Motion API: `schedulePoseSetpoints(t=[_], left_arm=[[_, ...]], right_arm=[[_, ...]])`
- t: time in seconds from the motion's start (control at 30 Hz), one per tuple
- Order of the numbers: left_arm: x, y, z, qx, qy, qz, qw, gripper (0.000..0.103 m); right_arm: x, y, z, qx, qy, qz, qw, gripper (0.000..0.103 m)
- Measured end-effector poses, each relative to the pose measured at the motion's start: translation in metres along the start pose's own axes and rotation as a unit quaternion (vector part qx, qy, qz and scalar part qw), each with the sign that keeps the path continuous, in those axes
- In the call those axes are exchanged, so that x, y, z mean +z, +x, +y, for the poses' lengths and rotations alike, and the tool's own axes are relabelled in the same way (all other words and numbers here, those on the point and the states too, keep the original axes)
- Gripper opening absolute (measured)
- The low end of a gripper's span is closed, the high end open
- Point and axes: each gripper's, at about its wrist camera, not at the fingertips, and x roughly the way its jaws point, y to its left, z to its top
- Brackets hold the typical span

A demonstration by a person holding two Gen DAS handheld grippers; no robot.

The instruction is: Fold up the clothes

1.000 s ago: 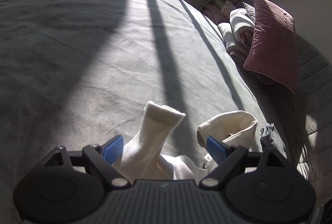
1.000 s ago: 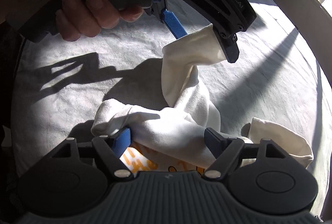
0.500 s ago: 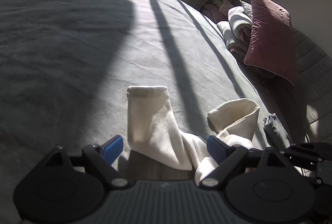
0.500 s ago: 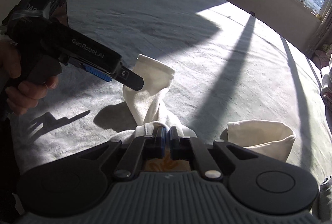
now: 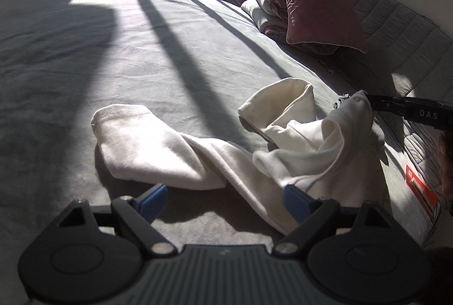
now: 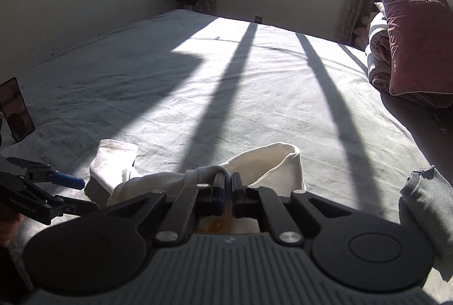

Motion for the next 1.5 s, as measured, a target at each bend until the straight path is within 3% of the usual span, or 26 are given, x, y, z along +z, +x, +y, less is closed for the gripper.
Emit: schedulePoseSetpoints(t=[0.27, 0.43, 0.63, 0.73, 0.9, 1.07, 1.13, 1.2, 1.23, 1.27, 1.3, 1.33, 1.5], left_arm=[[-0.004, 0.026, -0.041, 0.034, 0.109, -0.022, 0.9932, 0.090], [0.006, 0.041, -0.053, 0.046, 0.124, -0.053, 0.9898, 0.090], [0.016, 0.065, -0.056, 0.010, 0.114, -0.064, 0.9914, 0.090], [0.019, 0.073, -0.059, -0.025, 0.101, -0.073, 0.9919, 0.087], [0.019, 0.088, -0.062, -0.062, 0.088, -0.066, 0.9920, 0.066], [0.015, 0.103, -0.065, -0.097, 0.057, -0.034, 0.9931, 0.024], [0.012, 0.104, -0.069, -0.094, 0.063, -0.028, 0.9932, 0.016], [0.010, 0.102, -0.072, -0.087, 0.075, -0.029, 0.9930, 0.020], [0.011, 0.100, -0.073, -0.077, 0.082, -0.034, 0.9930, 0.037], [0.012, 0.098, -0.074, -0.066, 0.088, -0.040, 0.9932, 0.067], [0.013, 0.095, -0.074, -0.056, 0.092, -0.047, 0.9930, 0.082], [0.014, 0.093, -0.072, -0.055, 0.094, -0.055, 0.9925, 0.090], [0.023, 0.098, -0.062, -0.088, 0.059, -0.058, 0.9927, 0.090]], right_arm=[[-0.030, 0.004, -0.060, -0.007, 0.111, -0.016, 0.994, 0.004], [-0.052, 0.009, -0.092, -0.001, 0.174, -0.021, 0.985, 0.004], [-0.061, 0.018, -0.111, -0.004, 0.181, -0.009, 0.983, 0.004], [-0.066, 0.020, -0.117, 0.004, 0.188, -0.008, 0.982, 0.004], [-0.072, 0.022, -0.123, 0.008, 0.195, -0.002, 0.981, 0.004], [-0.075, 0.021, -0.127, 0.010, 0.197, 0.002, 0.980, 0.004], [-0.076, 0.021, -0.129, 0.011, 0.198, 0.004, 0.980, 0.004], [-0.077, 0.021, -0.130, 0.011, 0.199, 0.006, 0.980, 0.004], [-0.078, 0.021, -0.131, 0.012, 0.200, 0.007, 0.980, 0.004], [-0.078, 0.021, -0.132, 0.012, 0.200, 0.008, 0.980, 0.004], [-0.079, 0.021, -0.132, 0.012, 0.201, 0.009, 0.980, 0.004], [-0.080, 0.021, -0.133, 0.013, 0.202, 0.011, 0.979, 0.004], [-0.085, 0.025, -0.135, 0.012, 0.207, 0.020, 0.978, 0.004]])
